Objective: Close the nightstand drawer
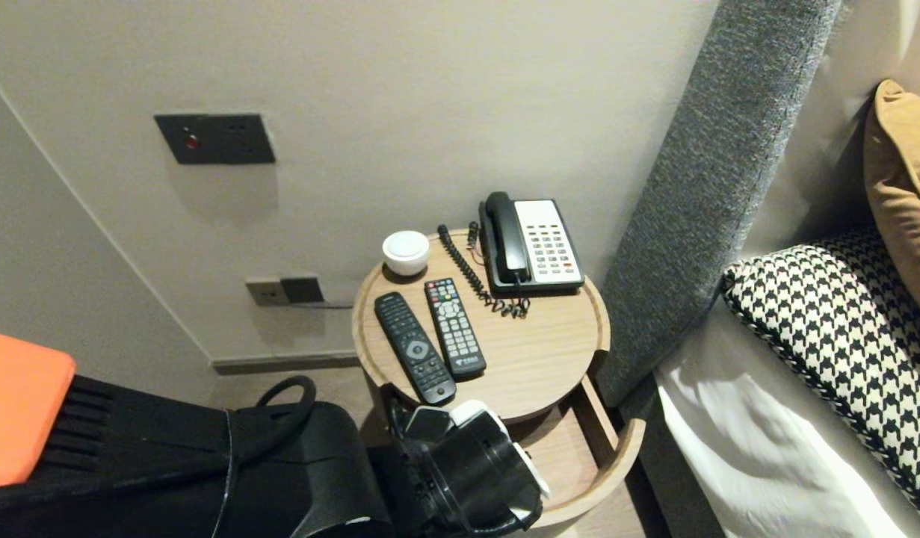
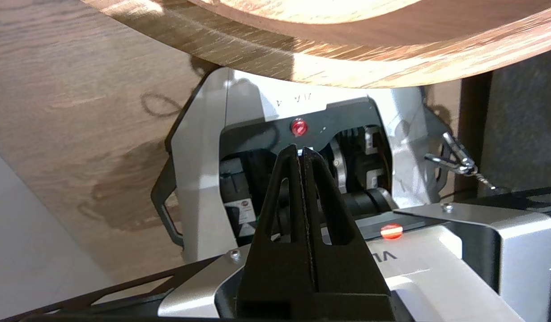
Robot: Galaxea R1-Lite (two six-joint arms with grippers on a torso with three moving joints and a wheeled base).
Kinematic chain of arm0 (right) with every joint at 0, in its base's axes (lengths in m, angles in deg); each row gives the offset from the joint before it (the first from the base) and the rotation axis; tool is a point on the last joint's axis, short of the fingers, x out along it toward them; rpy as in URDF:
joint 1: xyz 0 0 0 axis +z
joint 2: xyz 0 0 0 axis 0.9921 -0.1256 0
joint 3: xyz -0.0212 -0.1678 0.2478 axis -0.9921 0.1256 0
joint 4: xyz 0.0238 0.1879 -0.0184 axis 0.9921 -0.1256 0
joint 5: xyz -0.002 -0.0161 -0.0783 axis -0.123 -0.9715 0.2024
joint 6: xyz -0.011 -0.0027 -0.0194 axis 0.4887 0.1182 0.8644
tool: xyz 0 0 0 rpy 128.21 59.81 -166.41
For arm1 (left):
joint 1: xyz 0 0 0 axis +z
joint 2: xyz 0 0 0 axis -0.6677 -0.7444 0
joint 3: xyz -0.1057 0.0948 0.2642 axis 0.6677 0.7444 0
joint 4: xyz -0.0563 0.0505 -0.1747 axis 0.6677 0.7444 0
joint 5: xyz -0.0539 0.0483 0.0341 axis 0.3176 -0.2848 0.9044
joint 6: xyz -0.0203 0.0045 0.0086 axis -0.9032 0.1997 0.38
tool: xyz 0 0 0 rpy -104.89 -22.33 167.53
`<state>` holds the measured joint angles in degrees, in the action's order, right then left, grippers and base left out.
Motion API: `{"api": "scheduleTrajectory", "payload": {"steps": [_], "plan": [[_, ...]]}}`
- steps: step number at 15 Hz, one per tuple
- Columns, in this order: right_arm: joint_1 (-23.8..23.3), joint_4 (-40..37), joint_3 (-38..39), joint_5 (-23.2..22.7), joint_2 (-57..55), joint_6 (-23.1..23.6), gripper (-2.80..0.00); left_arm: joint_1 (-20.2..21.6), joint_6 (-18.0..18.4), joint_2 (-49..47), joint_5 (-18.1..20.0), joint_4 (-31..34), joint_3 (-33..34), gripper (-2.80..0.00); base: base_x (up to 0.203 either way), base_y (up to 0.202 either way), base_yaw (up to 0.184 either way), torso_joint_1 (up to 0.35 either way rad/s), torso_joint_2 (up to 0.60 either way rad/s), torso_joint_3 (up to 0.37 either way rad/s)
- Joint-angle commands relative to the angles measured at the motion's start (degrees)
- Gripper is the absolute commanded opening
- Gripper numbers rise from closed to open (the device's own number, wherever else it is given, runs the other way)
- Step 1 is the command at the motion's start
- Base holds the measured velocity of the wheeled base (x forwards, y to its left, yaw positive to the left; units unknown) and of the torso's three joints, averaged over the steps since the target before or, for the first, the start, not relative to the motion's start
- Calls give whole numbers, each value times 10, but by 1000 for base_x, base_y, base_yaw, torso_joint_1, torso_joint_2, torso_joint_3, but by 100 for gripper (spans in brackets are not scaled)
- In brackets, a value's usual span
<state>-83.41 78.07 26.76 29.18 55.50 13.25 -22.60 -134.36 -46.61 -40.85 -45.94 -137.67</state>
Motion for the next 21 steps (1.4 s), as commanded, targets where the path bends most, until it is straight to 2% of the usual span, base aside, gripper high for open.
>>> {"api": "scheduleTrajectory", "payload": {"steps": [1, 6, 11, 19, 21], "plan": [[0, 0, 23, 0, -1, 0, -280, 0, -2, -17, 0, 0, -2, -280, 0, 0, 0, 0, 0, 0], [0, 0, 23, 0, -1, 0, -280, 8, -2, -49, -1, -6, -28, -280, 0, 0, 0, 0, 0, 0], [0, 0, 23, 0, -1, 0, -280, 41, 16, -57, -2, -6, -59, -280, 0, 0, 0, 0, 0, 0], [0, 0, 23, 0, -1, 0, -280, 84, 25, -70, -4, -7, -109, -280, 0, 0, 0, 0, 0, 0], [0, 0, 23, 0, -1, 0, -280, 94, 24, -76, -5, -23, -112, -280, 0, 0, 0, 0, 0, 0]]}}
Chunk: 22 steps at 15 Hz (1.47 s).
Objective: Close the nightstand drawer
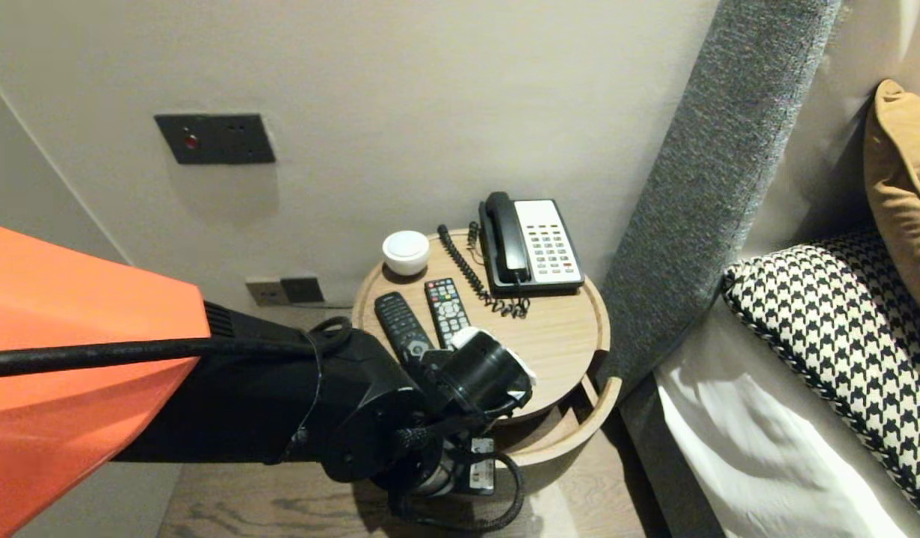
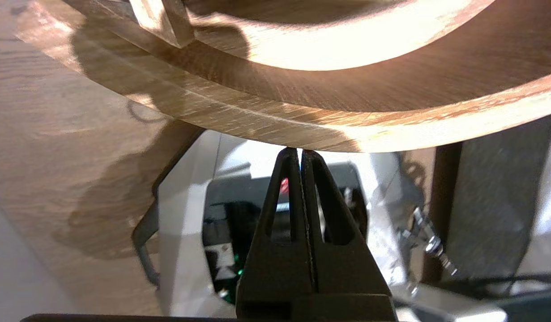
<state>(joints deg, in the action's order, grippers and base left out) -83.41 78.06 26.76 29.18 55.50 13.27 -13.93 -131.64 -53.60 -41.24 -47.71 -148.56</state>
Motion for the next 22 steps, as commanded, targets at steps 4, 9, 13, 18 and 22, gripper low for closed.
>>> {"api": "scheduleTrajectory", "payload": {"steps": [4, 9, 13, 18, 22], "plan": [[0, 0, 23, 0, -1, 0, -280, 28, -3, -15, -3, -47, -5, -280, 0, 0, 0, 0, 0, 0], [0, 0, 23, 0, -1, 0, -280, 47, -6, -21, -3, -70, -3, -280, 0, 0, 0, 0, 0, 0], [0, 0, 23, 0, -1, 0, -280, 46, -6, -16, -3, -105, 5, -280, 0, 0, 0, 0, 0, 0], [0, 0, 23, 0, -1, 0, -280, 42, -4, 9, 5, -105, 58, -280, 0, 0, 0, 0, 0, 0], [0, 0, 23, 0, -1, 0, -280, 41, -4, 55, 20, -105, 144, -280, 0, 0, 0, 0, 0, 0]]}}
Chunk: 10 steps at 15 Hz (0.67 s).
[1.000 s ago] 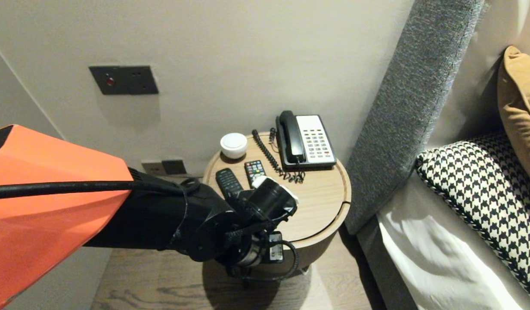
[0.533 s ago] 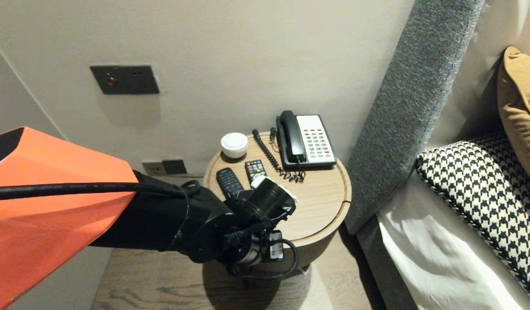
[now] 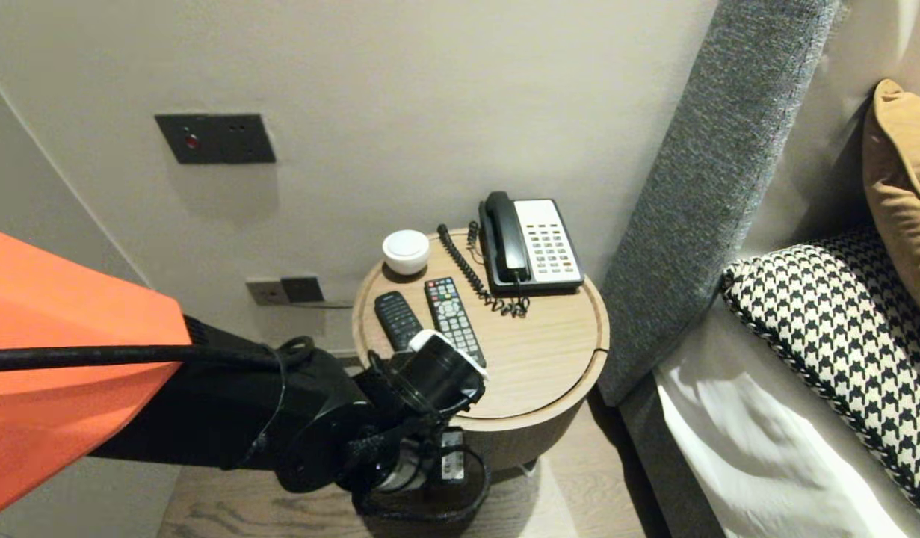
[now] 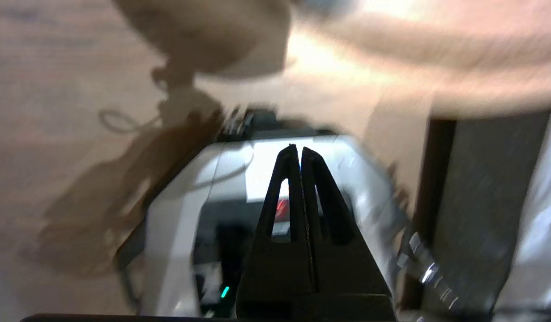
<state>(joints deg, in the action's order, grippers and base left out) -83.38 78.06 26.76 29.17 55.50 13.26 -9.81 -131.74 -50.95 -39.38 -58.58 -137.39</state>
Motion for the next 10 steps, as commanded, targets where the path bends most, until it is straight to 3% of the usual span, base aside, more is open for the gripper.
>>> {"api": "scheduleTrajectory", "payload": {"steps": [1, 6, 10], "plan": [[0, 1, 23, 0, -1, 0, -280, 0, -5, 43, 2, 3, 58, -280, 0, 0, 0, 0, 0, 0], [0, 1, 23, 0, -1, 0, -280, 12, -10, 145, 3, -44, 205, -280, 0, 0, 0, 0, 0, 0], [-1, 1, 23, 0, -1, 0, -280, 89, -3, 224, 3, -58, 270, -280, 0, 0, 0, 0, 0, 0]]}}
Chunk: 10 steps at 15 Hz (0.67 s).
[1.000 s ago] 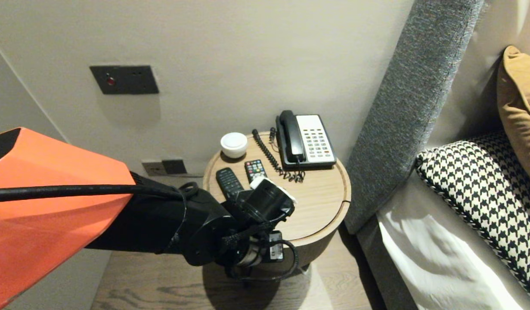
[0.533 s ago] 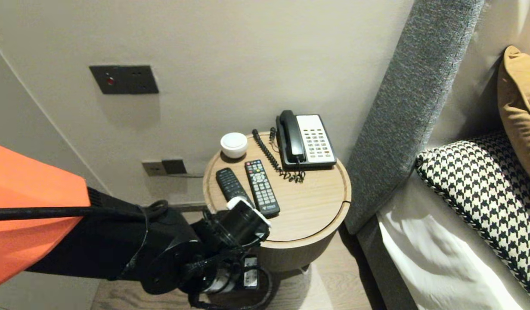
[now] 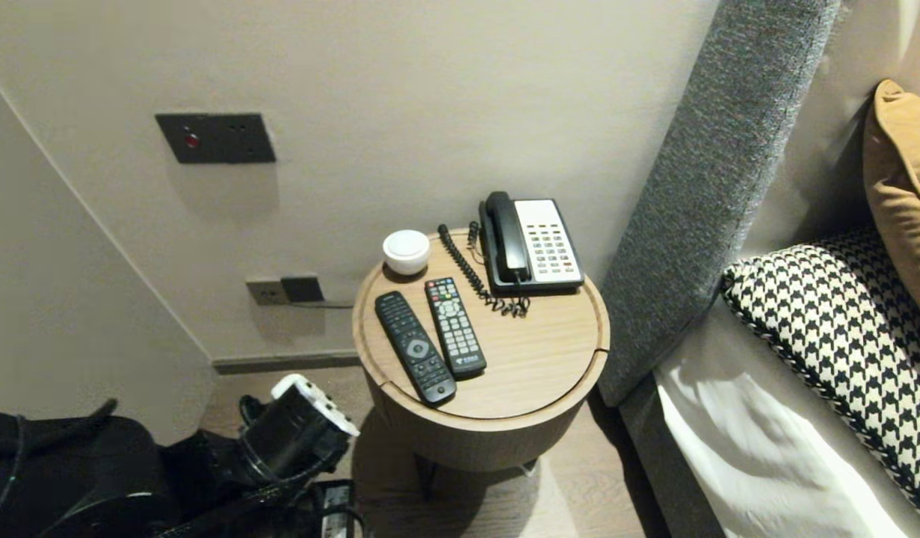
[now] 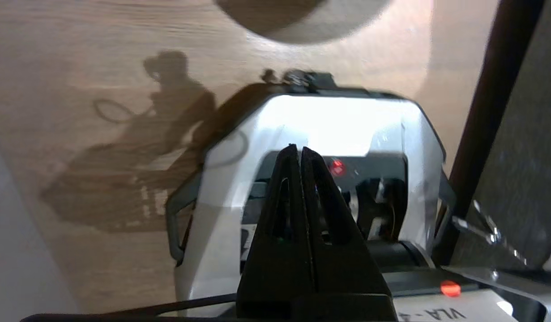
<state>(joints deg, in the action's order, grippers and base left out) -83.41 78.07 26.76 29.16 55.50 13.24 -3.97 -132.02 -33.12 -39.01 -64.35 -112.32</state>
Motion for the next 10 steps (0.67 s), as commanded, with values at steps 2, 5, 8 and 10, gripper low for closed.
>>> {"api": "scheduleTrajectory", "payload": {"steps": [2, 5, 8, 10], "plan": [[0, 0, 23, 0, -1, 0, -280, 77, 24, 73, -1, 0, 29, -280, 0, 0, 0, 0, 0, 0], [0, 1, 23, 0, -1, 0, -280, 154, 106, 131, -3, -1, 30, -280, 0, 0, 0, 0, 0, 0], [0, 0, 23, 0, -1, 0, -280, 216, 169, 225, -2, -2, 28, -280, 0, 0, 0, 0, 0, 0], [0, 0, 23, 0, -1, 0, -280, 247, 201, 296, -1, -15, 33, -280, 0, 0, 0, 0, 0, 0]]}}
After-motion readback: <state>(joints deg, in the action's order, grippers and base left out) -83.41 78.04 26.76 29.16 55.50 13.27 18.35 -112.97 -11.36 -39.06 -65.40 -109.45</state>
